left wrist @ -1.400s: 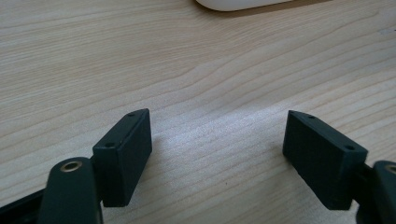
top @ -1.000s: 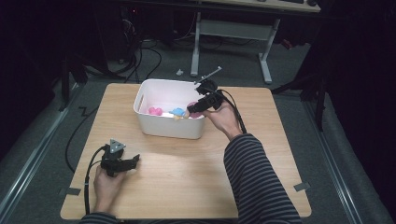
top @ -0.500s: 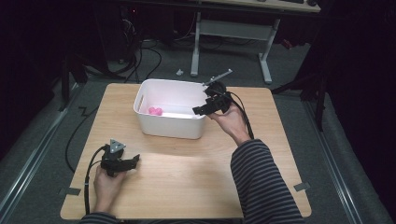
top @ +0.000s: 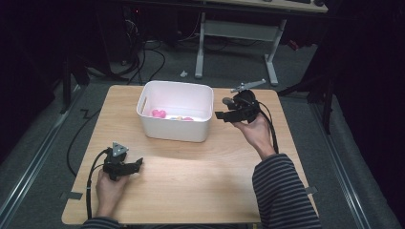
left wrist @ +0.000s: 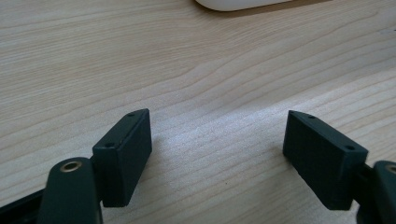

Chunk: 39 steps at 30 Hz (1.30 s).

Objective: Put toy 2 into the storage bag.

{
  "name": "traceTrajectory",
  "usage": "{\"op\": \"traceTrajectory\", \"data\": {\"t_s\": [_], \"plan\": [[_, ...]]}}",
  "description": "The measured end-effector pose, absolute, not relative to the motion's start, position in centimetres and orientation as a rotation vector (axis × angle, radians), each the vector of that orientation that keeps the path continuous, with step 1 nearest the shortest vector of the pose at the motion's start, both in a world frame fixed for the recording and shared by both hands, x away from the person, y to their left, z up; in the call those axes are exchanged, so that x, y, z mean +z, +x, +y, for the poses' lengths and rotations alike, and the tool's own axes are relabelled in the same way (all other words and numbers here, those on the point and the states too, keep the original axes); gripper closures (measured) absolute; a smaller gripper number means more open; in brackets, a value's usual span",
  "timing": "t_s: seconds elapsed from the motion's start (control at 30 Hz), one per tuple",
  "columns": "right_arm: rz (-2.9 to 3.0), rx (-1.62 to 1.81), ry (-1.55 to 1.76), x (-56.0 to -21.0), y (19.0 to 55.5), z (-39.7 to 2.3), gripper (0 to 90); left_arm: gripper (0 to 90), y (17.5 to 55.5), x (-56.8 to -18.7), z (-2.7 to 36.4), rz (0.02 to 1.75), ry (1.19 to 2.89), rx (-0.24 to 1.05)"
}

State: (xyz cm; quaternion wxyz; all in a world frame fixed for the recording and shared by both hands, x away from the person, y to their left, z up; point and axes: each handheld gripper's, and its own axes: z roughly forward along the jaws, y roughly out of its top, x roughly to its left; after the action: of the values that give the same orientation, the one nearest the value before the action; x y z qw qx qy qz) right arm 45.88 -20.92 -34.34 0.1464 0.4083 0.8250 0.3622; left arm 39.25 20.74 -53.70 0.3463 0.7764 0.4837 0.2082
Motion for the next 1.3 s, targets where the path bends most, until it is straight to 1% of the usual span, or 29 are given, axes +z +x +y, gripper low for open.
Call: {"op": "traceTrajectory", "data": {"t_s": [0.33, 0.77, 1.3], "plan": [[2.337, 1.062, 1.176, -34.2, 44.0, -22.9, 36.8, 23.9, 39.3, -53.7, 20.7, 1.255, 2.014, 0.540], [2.263, 1.062, 1.214, -33.7, 40.5, -25.9, 38.0, 23.9, 39.2, -53.7, 20.7, 1.255, 2.015, 0.540], [2.196, 1.064, 1.258, -34.8, 37.0, -29.5, 37.9, 23.9, 39.2, -53.7, 20.7, 1.255, 2.014, 0.540]]}}
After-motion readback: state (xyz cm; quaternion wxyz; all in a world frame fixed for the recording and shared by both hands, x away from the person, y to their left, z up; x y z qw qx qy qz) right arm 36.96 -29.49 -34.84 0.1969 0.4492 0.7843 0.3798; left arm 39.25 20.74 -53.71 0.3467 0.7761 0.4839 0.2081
